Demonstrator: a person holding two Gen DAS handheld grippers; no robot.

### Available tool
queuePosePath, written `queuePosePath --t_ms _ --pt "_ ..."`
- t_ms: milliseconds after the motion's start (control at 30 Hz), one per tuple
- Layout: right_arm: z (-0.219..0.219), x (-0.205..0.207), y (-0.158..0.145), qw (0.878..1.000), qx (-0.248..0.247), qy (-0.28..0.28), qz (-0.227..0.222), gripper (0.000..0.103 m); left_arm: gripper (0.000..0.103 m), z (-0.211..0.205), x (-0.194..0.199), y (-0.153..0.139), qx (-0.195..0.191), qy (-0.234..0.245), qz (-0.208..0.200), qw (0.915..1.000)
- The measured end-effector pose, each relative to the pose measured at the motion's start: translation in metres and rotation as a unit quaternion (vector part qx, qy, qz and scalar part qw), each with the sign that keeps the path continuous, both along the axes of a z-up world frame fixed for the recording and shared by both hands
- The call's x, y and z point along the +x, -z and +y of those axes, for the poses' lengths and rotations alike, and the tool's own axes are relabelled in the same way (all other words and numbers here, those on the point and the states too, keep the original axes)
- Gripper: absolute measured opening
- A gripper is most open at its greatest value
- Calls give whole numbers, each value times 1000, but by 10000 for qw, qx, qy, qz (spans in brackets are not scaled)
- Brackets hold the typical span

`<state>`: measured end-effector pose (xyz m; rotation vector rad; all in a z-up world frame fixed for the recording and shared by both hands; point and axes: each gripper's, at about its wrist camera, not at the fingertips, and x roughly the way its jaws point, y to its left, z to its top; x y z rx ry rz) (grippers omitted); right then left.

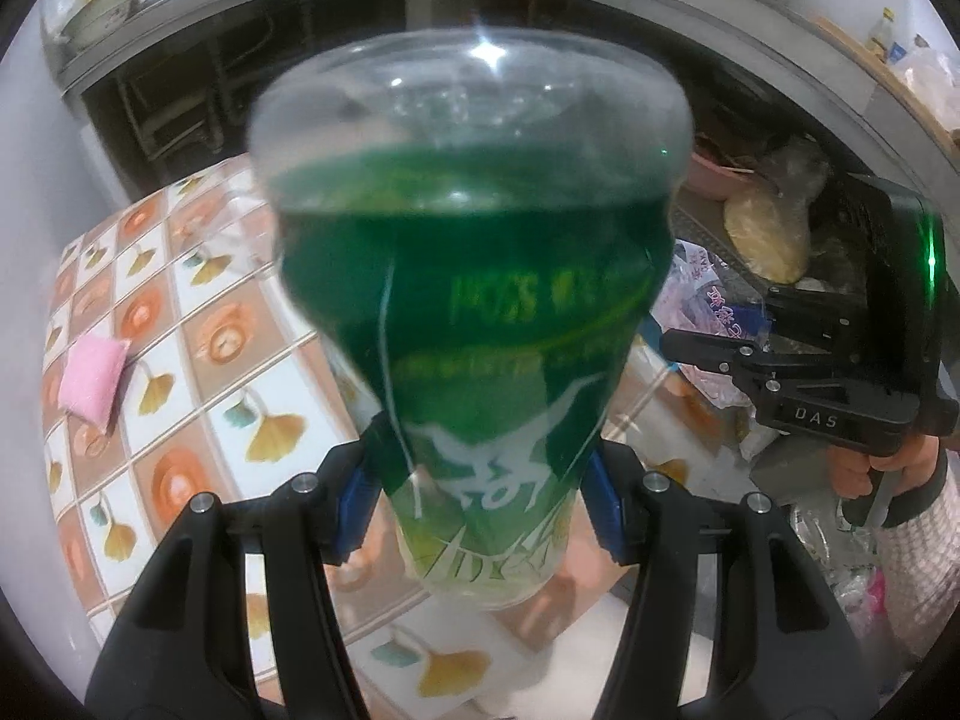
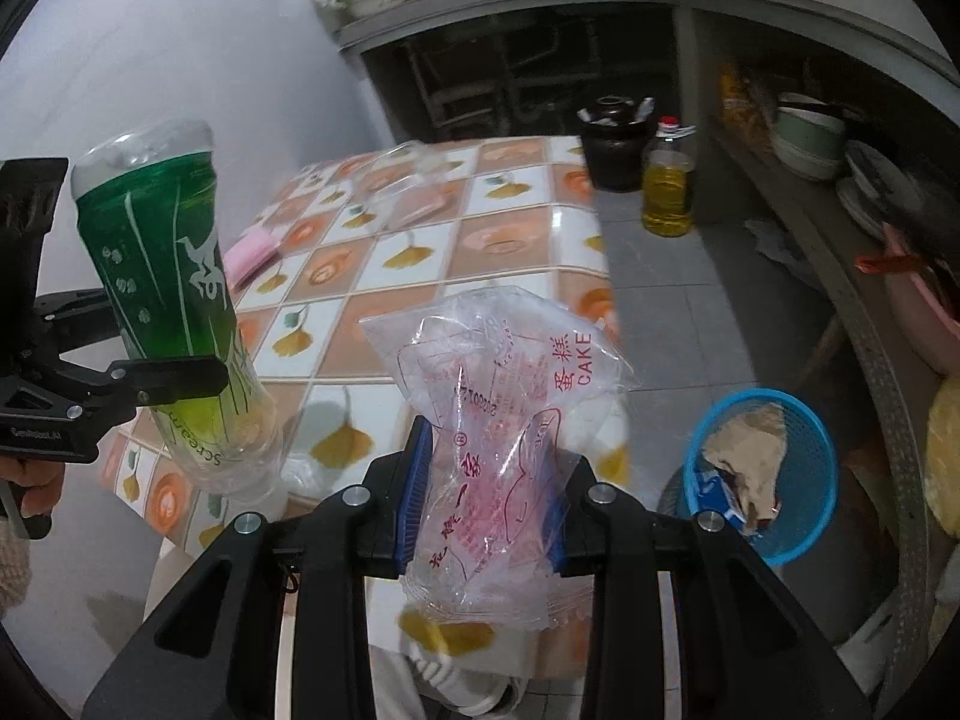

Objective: Collect trash
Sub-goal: 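Lift the green can and CAKE bag and carry both over the blue wastebasket, then open both tools over the wastebasket, dropping the can and bag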

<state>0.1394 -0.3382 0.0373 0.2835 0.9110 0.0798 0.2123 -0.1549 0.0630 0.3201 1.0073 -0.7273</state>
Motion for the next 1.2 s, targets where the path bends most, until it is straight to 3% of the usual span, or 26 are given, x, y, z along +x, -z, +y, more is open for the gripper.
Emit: queuePosePath --t_ms 333,600,800,933,1200 --pt "-65 -42 -6 9972 43 738 -124 31 55 -63 -12 -4 -177 408 180 9988" --pt "-148 -85 2 9836 -90 1799 -23 31 55 -142 -5 4 -537 748 787 9926" --pt "-204 -98 51 9683 271 2439 474 31 55 -218 2 37 -513 922 1282 9861" --pt "-233 -91 103 9549 843 2709 873 31 55 -268 14 79 -379 871 1774 9796" --pt "-278 -39 205 9254 1734 2963 1605 32 55 -342 56 154 76 637 2269 9718"
